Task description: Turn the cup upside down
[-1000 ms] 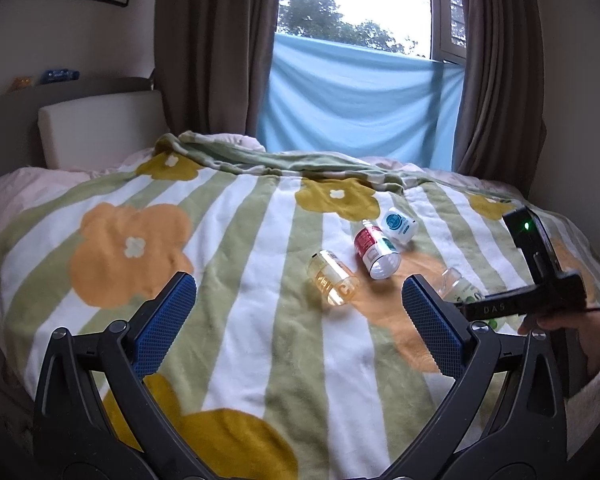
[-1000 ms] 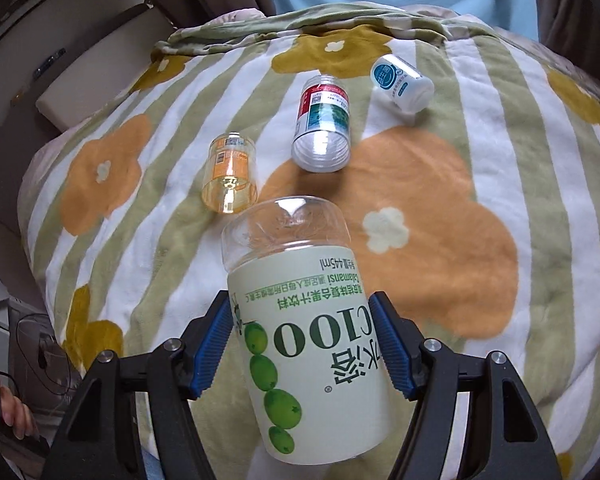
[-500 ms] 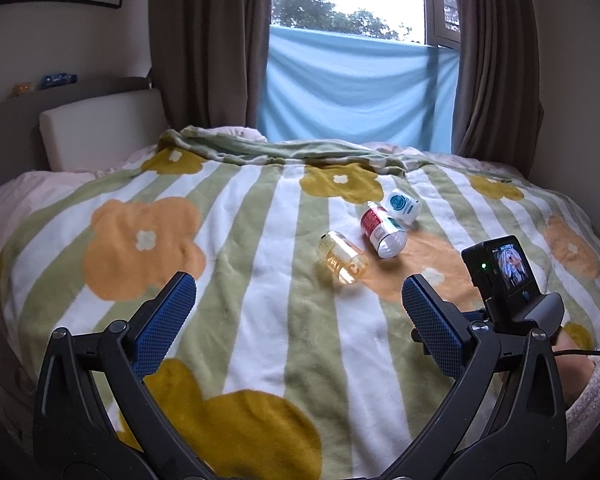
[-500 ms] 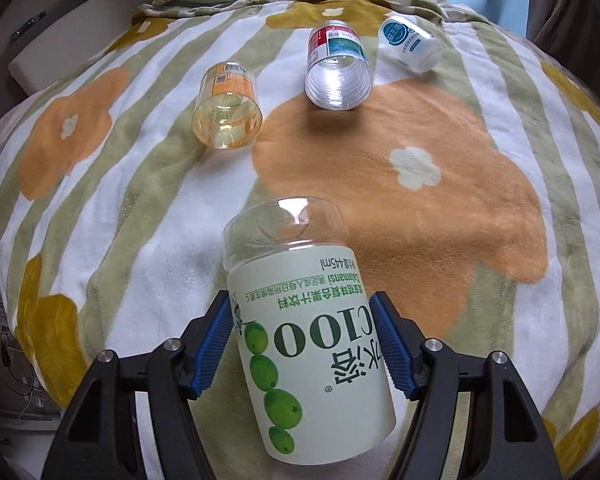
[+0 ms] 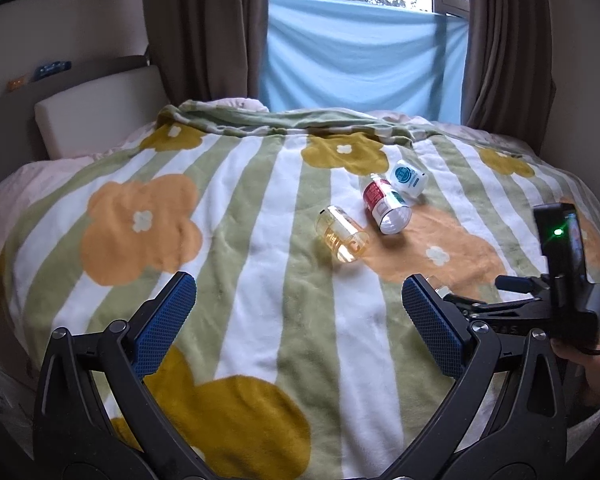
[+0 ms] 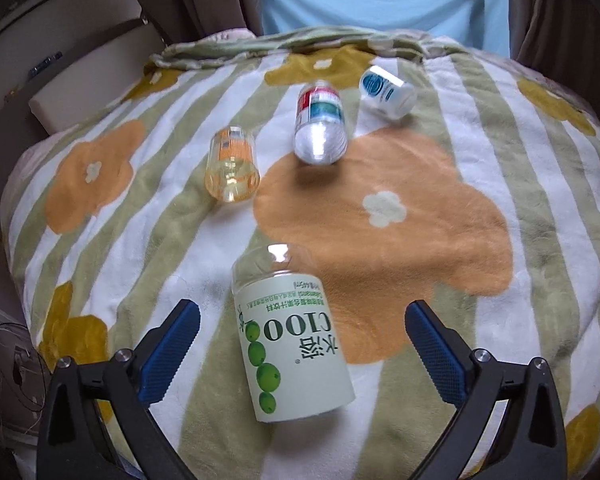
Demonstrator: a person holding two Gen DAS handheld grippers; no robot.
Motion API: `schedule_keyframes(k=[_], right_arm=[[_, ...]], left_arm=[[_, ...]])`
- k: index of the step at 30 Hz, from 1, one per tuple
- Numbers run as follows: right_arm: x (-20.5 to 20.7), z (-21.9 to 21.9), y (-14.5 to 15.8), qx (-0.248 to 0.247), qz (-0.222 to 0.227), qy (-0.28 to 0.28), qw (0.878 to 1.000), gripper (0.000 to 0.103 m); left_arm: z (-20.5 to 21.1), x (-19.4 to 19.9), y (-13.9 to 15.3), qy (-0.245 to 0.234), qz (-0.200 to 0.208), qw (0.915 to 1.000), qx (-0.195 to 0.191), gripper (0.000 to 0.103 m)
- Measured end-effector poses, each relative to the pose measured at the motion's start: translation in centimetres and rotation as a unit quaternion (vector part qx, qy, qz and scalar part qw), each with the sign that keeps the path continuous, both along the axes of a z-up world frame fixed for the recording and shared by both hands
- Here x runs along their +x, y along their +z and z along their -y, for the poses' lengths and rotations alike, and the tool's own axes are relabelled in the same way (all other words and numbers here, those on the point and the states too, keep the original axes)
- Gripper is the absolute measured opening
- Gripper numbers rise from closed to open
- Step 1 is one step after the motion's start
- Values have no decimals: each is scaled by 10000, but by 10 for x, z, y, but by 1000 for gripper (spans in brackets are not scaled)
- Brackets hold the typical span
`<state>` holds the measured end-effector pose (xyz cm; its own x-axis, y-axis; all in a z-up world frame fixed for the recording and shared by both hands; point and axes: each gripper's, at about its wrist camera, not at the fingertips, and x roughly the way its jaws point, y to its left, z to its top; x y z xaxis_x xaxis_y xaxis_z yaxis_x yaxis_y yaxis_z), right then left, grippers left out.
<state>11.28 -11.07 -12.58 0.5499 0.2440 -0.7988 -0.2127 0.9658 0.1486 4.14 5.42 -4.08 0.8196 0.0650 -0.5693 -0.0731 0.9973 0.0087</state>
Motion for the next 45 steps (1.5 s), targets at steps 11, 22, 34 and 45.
schedule_keyframes(k=[11, 22, 34, 45], right_arm=[[-57, 70, 76, -202, 1023, -291, 9941, 103], [-74, 124, 69, 286, 1041, -641, 9921, 103], [-79, 139, 66, 471, 1096, -667, 9906, 103], [-87, 153, 68, 679, 1215, -819, 9869, 103]], left_arm=[[81, 111, -35, -660, -1827, 9760, -987, 103], [113, 167, -139, 42, -4062, 8827, -2364, 97], [115, 176, -167, 509, -4350, 8729, -2152, 68], [137, 169, -113, -416, -2983, 9405, -1572, 63]])
